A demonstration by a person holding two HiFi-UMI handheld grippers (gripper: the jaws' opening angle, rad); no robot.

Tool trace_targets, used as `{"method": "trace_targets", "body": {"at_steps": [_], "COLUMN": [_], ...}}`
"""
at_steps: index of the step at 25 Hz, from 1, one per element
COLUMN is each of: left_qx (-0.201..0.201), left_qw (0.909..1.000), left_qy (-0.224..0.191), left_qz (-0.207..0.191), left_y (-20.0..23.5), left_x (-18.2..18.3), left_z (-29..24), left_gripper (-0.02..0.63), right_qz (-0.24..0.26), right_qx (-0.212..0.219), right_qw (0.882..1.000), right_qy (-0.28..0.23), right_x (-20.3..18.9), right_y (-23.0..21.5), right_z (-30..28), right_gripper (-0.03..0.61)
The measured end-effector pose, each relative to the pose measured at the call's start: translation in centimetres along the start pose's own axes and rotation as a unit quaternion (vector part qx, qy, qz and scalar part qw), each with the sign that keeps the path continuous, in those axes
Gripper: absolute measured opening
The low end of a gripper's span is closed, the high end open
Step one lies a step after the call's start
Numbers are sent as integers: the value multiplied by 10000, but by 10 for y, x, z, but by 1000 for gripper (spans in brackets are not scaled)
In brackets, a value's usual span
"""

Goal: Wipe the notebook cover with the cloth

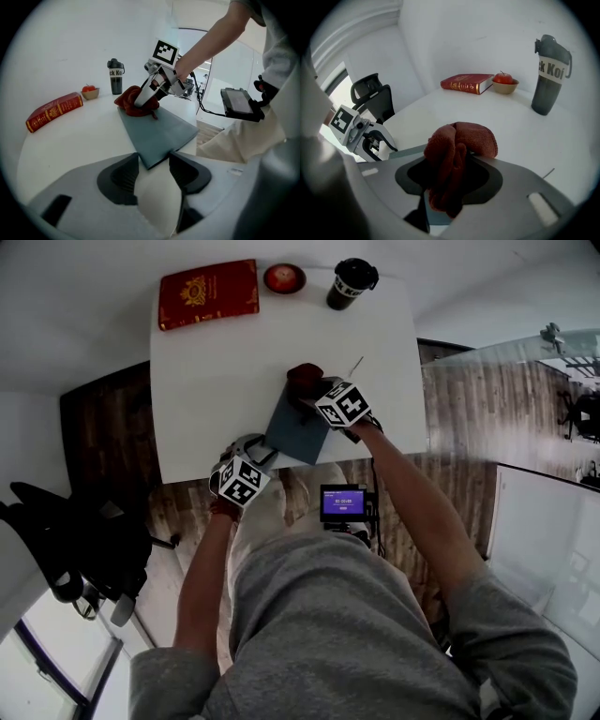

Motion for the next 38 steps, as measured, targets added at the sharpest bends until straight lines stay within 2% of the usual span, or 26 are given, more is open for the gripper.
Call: {"method": "trace_targets", "body": {"at_steps": [17, 38], "left_qx": [129, 105], "left_qw": [9999, 9999], "left_qy": [-20, -5], "left_qz": [-105, -86], "left_y": [-1, -1], "left_x": [1, 1], "left_z": [0, 0], "left_gripper": [201, 198], "right_qz": [-217, 303], "right_qx": [188, 948], "right_qw": [9996, 9942], "right_qy": [31, 411], "right_x": [-5, -20], "right_y": [27, 108], "right_z": [-5, -21], "right_gripper": [161, 153]}}
Point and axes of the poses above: the fingertips, and each gripper's own axes: z backward along the fingers, y to its left, x out of its top, the point moved 6 cm from there along z, backward along the fingers, and after that the axes turned 2 degrees about x, right-handed, at the moved point
